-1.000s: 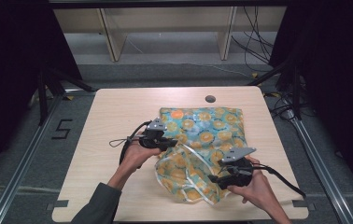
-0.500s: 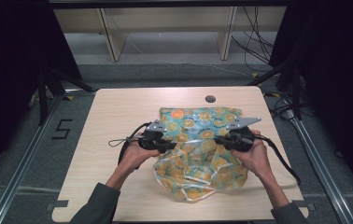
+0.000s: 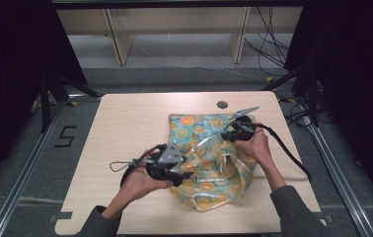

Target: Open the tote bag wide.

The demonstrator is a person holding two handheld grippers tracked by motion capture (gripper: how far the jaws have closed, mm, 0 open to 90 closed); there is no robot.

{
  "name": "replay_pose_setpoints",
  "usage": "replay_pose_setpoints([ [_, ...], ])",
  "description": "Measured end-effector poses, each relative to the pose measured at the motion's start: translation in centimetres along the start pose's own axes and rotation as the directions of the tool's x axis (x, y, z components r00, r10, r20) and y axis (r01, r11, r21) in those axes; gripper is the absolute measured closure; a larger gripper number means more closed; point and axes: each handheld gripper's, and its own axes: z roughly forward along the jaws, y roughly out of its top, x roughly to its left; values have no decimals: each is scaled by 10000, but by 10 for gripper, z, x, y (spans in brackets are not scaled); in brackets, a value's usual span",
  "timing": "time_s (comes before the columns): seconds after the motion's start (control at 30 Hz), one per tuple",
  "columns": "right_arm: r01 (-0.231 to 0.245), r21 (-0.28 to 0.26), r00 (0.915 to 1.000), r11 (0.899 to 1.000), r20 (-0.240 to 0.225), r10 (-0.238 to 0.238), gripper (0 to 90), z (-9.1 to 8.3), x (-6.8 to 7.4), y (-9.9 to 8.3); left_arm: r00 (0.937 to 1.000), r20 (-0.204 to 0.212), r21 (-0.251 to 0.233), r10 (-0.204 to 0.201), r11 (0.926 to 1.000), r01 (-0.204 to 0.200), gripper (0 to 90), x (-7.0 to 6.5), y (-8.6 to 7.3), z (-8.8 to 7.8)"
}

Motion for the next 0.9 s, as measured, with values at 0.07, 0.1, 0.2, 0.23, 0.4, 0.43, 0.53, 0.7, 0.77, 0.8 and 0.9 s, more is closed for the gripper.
replay_pose_setpoints([
  [0.07, -21, 50, 10000, 10000, 28, 21, 893, 0, 0, 0, 9983, -568, 568, 86, 9984, -54, 480, 4, -3, 12],
  [0.1, 52, 226, 10000, 9997, 10, -53, 887, -1, 0, 0, 9950, -995, 859, 77, 9963, 9, 473, 10, -6, 18],
  [0.2, 121, 278, 9999, 9995, 11, -121, 878, -2, 2, -1, 9924, -1219, 1229, -195, 9918, 346, 451, 25, -13, 31],
  [0.23, 154, 115, 9999, 9998, 15, -154, 865, -2, 2, -2, 9898, -1399, 1662, -277, 9848, 511, 452, 36, -21, 44],
  [0.4, 79, 190, 9999, 9998, -88, -77, 764, -5, 1, -4, 9869, -1436, 1874, -739, 9771, 1005, 472, 55, -31, 60],
  [0.43, 239, 97, 9997, 9997, -33, -239, 662, -7, 1, -4, 9858, -1398, 1668, -926, 9792, 1156, 558, 61, -33, 63],
  [0.53, 28, -94, 9999, 10000, -97, -29, 597, -16, 6, -4, 9881, -1179, 1594, -986, 9803, 1168, 709, 67, -34, 64],
  [0.7, 427, -928, 9927, 9948, -1083, -527, 554, -54, 38, 4, 9867, -1187, 1516, -1110, 9800, 1285, 858, 78, -32, 67],
  [0.77, 879, -942, 9864, 9917, -1306, -998, 556, -59, 54, 5, 9841, -1153, 1412, -1349, 9784, 1507, 865, 82, -31, 67],
  [0.8, 879, -942, 9864, 9917, -1306, -998, 556, -59, 54, 5, 9841, -1153, 1412, -1349, 9784, 1507, 864, 82, -31, 67],
  [0.9, 1871, -255, 9683, 9820, -1639, -1887, 571, -45, 85, -4, 9842, -1138, 1278, -1358, 9804, 1501, 863, 85, -29, 63],
])
